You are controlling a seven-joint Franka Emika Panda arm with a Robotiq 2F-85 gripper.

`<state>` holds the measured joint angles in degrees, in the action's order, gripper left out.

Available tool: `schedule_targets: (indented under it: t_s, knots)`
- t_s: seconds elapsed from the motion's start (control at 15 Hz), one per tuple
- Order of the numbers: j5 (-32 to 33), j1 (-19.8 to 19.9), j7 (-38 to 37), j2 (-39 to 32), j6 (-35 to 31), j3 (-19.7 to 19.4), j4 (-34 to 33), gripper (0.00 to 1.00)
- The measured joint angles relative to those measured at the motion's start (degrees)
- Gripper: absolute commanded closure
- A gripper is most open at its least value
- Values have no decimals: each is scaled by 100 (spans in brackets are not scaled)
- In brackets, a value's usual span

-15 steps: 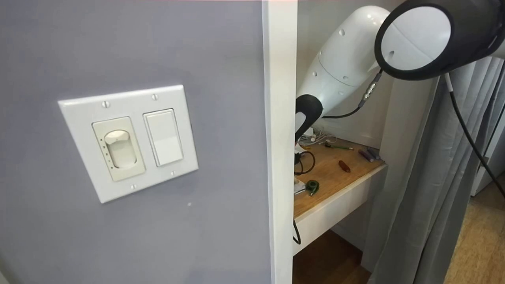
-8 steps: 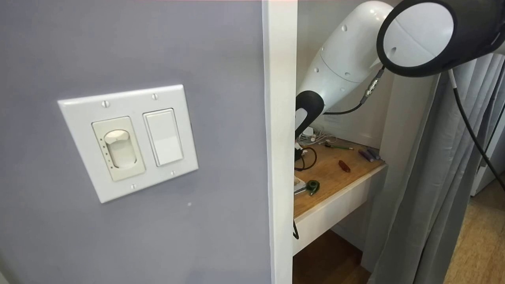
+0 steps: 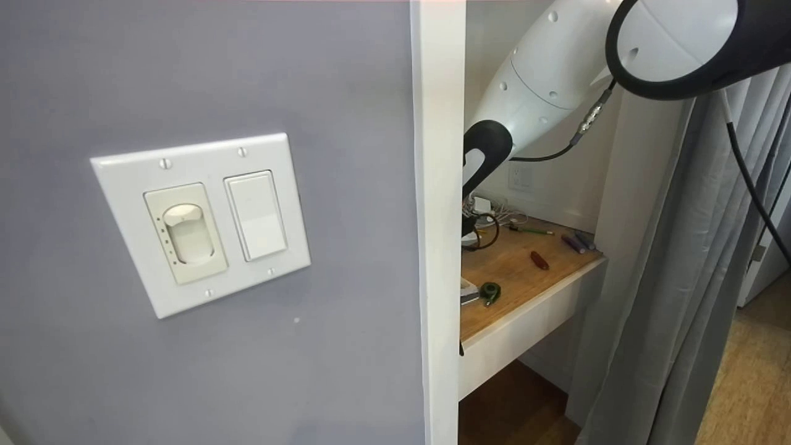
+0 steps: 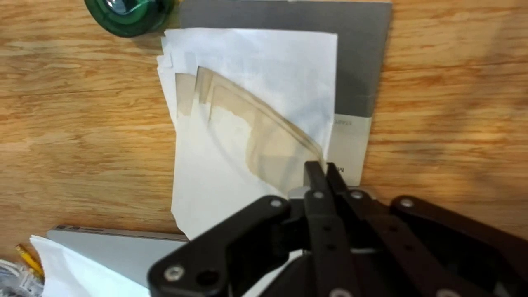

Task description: Put the paper on the box

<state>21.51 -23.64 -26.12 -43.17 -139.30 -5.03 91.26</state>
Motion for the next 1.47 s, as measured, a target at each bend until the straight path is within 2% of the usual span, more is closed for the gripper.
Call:
schedule_targets:
  t_s: [0.8,1.07,1.47]
  knots:
    - [108,-63,108,11,523,41,-2,99]
    - [656,-257,75,11,514,-100,-5,99]
    - [1813,-647,-240,76,456,-368,-8,99]
